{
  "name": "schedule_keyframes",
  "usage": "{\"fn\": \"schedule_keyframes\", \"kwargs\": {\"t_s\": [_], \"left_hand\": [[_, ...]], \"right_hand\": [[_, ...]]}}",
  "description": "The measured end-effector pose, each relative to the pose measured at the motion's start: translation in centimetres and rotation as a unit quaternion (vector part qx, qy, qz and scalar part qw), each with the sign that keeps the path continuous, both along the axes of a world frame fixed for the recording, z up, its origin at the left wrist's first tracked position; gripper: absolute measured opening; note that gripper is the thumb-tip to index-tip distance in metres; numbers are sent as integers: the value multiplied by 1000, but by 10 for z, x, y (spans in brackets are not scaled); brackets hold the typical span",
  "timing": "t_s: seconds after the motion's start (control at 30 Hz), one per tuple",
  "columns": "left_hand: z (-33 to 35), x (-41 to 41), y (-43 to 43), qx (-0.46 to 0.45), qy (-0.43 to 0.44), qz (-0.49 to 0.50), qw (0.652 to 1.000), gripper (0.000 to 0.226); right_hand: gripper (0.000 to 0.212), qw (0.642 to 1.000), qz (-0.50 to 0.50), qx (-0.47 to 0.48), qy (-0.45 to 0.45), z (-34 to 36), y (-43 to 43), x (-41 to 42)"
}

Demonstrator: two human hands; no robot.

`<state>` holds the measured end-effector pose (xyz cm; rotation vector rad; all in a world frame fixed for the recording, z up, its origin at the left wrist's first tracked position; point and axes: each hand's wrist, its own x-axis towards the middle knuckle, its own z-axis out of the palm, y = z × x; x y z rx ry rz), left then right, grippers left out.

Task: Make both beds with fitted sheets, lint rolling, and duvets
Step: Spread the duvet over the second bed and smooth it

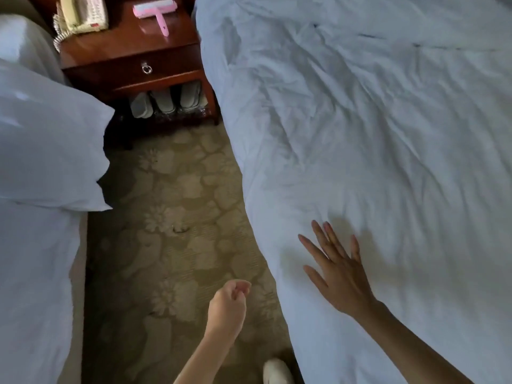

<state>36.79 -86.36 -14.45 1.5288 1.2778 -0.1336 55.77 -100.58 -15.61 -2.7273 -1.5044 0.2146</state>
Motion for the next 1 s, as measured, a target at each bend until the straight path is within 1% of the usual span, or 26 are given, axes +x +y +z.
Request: {"fn": "schedule_keyframes", "kwargs": {"t_s": [0.03, 0.07, 0.13, 0.17, 0.2, 0.27, 0.3, 0.33, 0.37, 0.43, 0.5, 0.53, 0.57, 0.6, 0.63, 0.67, 0.7, 0.73, 0.77, 0.8, 0.83, 0.87, 0.9, 0.93, 0.97, 1.0], "left_hand": [[1, 14, 15, 1, -8, -4, 1000, 30], [1, 29, 31, -1, -14, -7, 1000, 30], [2, 60, 61, -14, -17, -16, 1000, 31], [3, 75, 77, -18, -16, -22, 999, 31], [5, 88, 94, -19, -13, -29, 999, 29], [8, 119, 130, -14, -9, -40, 999, 27], [7, 140, 149, -10, -8, -44, 999, 27], [6, 161, 169, -4, -5, -46, 999, 27], [5, 184, 189, 4, -3, -48, 999, 27], [6, 228, 223, 12, -6, -50, 999, 29], [9, 263, 252, 16, -9, -49, 999, 31], [9, 275, 265, 22, -3, -45, 999, 31], [11, 284, 278, 25, 6, -43, 999, 32], [13, 290, 289, 23, 14, -45, 999, 33], [14, 296, 303, 19, 16, -47, 999, 34], [14, 304, 317, 12, 19, -44, 999, 34], [13, 312, 334, 8, 20, -37, 999, 34], [12, 322, 352, 9, 21, -33, 999, 35], [10, 334, 372, 16, 20, -33, 999, 35], [10, 348, 392, 25, 16, -36, 999, 34], [11, 364, 414, 30, 10, -42, 999, 34], [13, 383, 437, 37, 6, -52, 998, 33], [15, 404, 462, 53, -1, -60, 997, 32], [17, 427, 488, 76, -11, -68, 995, 31], [18, 451, 514, 99, -22, -72, 992, 29], [22, 477, 541, 118, -29, -74, 990, 26]], "right_hand": [[55, 999, -27, -37, 29, -7, 17, 10], [53, 994, -31, -81, 71, -18, 24, 12], [52, 982, 21, -119, 146, -49, 14, 3], [54, 974, 48, -116, 186, -56, 8, -6], [54, 963, 39, -94, 250, -59, 6, -11], [45, 947, 25, -29, 319, -65, 16, -2], [41, 944, 29, 0, 330, -62, 34, 16], [38, 951, 16, 30, 308, -53, 64, 40], [36, 951, -2, 71, 302, -41, 97, 69], [33, 963, -38, 147, 222, -18, 170, 127], [39, 973, -44, 118, 194, 2, 237, 176], [43, 975, -60, 93, 191, 4, 264, 191], [46, 978, -51, 57, 192, -5, 281, 199], [53, 973, -39, 8, 226, -15, 289, 201], [66, 959, -40, -39, 276, -27, 293, 197], [78, 945, -28, -64, 319, -34, 296, 197], [76, 936, -30, -64, 346, -31, 302, 200], [56, 921, -63, -45, 381, -20, 304, 203], [34, 912, -70, -47, 401, -12, 308, 215], [34, 903, -62, -12, 425, -10, 319, 228], [44, 930, -49, 49, 360, -15, 329, 244], [43, 931, -91, 68, 347, -8, 346, 269], [33, 914, -160, 70, 366, 5, 370, 298], [25, 887, -217, 90, 397, 14, 392, 325], [23, 876, -246, 119, 398, 20, 412, 351], [24, 876, -262, 140, 381, 27, 434, 377]]}}
